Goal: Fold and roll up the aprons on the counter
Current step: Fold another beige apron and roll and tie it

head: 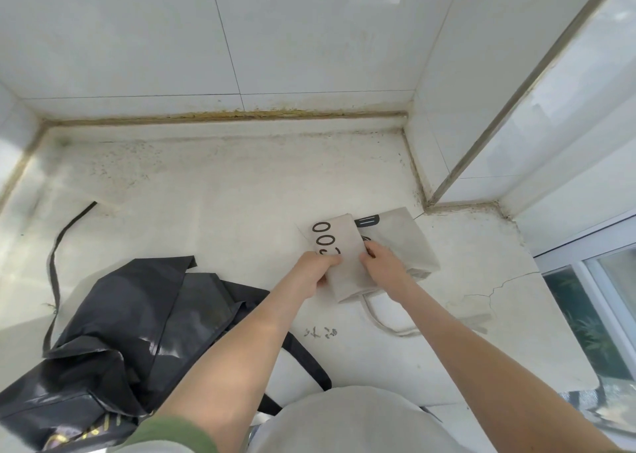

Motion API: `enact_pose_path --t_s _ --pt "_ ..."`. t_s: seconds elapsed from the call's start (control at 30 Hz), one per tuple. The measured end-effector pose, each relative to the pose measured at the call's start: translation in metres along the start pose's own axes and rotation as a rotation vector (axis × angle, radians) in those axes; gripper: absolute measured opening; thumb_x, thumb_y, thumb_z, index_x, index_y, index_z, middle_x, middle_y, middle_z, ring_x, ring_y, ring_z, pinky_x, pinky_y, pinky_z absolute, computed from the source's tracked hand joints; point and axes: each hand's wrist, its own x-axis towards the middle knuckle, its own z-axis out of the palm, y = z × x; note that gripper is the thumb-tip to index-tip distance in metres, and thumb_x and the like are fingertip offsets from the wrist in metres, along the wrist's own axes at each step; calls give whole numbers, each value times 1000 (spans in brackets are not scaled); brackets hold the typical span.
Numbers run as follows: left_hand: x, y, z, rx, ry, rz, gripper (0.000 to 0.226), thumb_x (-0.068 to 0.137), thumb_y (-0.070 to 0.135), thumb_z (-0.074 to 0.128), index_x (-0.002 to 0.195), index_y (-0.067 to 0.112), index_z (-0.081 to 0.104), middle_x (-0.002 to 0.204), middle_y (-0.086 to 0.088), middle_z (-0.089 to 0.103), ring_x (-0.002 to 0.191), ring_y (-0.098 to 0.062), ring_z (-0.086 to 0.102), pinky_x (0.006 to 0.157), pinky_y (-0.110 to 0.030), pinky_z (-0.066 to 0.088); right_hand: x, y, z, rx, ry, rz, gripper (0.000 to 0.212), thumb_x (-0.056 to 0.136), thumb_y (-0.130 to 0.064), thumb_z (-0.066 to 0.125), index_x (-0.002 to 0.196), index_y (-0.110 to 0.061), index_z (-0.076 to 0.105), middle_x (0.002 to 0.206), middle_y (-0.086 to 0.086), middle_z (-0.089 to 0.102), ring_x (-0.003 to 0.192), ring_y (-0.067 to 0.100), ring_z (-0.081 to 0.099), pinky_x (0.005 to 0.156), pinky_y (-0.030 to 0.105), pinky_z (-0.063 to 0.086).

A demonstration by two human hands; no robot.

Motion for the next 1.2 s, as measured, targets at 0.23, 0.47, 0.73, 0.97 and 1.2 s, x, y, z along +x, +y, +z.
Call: enact_pose_path --t_s 0.23,0.47,0.73,0.97,1.2 --pt "-6 3 12 -318 -135 47 34 91 -2 56 122 11 56 106 -7 67 86 -20 64 69 -33 53 2 1 -24 298 -303 -71 52 96 6 33 135 -23 51 128 -4 59 114 10 55 95 26 43" --pt "4 4 11 -573 4 -31 31 87 10 65 117 9 59 104 -10 68 89 -27 65 80 -43 55 -7 1 -20 245 184 34 11 92 -19 56 91 -13 47 81 1 51 72 18 49 66 27 39" --pt "-6 13 14 -706 -42 26 29 96 14 52 123 4 57 104 -13 66 89 -28 64 78 -41 53 -26 -12 -3 530 -141 228 9 95 -10 46 102 -12 52 92 6 58 80 19 54 70 24 39" --pt "-8 14 17 -652 -56 35 30 98 16 49 122 0 57 107 -15 66 87 -28 64 63 -35 52 -43 -19 -1 192 -137 26 23 101 -13 37 85 -11 52 64 1 44 55 11 36 45 14 27" --pt "-10 14 4 -472 -3 5 36 89 5 60 123 -1 53 109 -19 65 75 -25 65 47 -27 54 -53 -25 -6 -46 -347 -46 18 93 -15 47 79 -13 58 66 0 55 57 13 49 57 23 40"
